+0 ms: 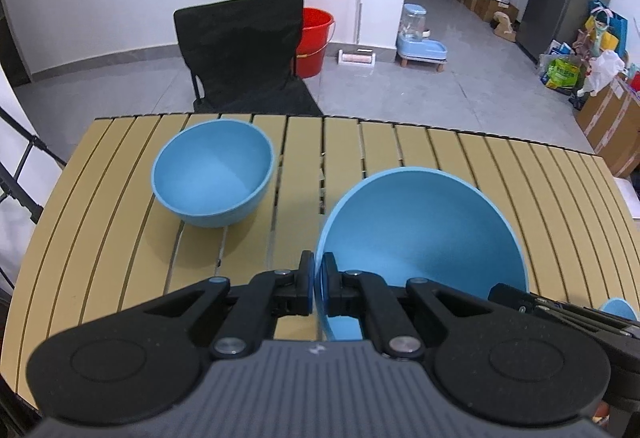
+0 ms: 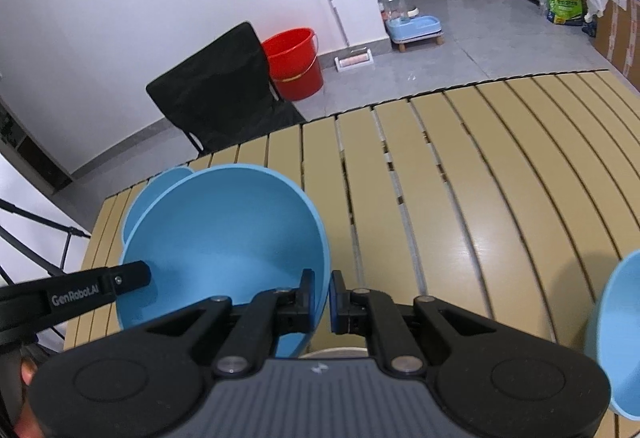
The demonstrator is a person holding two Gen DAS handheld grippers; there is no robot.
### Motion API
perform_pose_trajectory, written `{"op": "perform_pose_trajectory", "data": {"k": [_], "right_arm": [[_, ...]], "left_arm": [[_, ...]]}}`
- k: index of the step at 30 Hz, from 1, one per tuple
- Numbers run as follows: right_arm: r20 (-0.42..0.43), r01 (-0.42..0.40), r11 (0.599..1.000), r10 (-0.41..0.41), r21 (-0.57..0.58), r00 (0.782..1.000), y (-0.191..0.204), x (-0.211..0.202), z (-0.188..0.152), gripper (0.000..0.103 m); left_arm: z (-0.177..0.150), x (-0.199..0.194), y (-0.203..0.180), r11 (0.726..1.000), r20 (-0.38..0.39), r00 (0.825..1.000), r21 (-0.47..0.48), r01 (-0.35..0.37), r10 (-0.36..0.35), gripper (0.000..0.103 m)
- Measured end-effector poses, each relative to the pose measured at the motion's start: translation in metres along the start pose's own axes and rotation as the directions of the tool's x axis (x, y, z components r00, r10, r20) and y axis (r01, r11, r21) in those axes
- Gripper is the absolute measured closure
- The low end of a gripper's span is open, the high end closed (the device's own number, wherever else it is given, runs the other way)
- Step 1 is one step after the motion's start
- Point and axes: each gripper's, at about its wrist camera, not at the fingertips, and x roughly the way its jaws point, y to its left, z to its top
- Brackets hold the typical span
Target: Organize plates and bowls
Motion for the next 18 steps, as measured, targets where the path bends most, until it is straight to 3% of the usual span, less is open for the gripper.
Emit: {"op": "perform_pose_trajectory", "data": {"k": [18], "right_arm": [[0.112, 0.055, 0.995, -0.064, 0.077, 0.992, -0.089, -0.078, -0.015, 0.096]], "left_arm": [[-0.029, -0.04, -0.104, 0.992, 0.04, 0.997, 0.117, 0.054, -0.059, 0.098]]}}
